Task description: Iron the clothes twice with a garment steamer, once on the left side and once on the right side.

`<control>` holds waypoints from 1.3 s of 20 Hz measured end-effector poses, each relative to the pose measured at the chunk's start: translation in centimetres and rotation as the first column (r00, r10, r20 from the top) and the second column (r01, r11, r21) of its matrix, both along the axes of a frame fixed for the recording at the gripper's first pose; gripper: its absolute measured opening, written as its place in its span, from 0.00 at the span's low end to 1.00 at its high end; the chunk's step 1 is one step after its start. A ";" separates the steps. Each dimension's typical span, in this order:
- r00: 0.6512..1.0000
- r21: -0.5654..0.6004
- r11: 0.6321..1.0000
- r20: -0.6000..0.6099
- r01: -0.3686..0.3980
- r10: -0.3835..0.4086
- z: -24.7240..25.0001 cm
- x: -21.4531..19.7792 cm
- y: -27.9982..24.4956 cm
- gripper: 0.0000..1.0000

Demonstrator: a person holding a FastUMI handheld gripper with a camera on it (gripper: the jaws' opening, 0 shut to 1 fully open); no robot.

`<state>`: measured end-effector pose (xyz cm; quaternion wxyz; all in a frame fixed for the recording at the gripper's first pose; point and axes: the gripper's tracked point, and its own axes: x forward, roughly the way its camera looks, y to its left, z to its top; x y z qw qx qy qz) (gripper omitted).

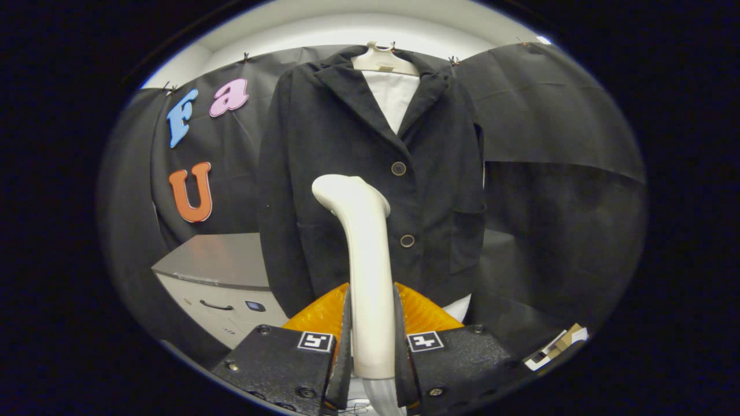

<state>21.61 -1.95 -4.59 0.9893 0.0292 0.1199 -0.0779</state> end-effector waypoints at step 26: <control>0.973 0.008 1.000 -0.229 0.020 -0.017 -14.9 -2.5 -1.2 0.33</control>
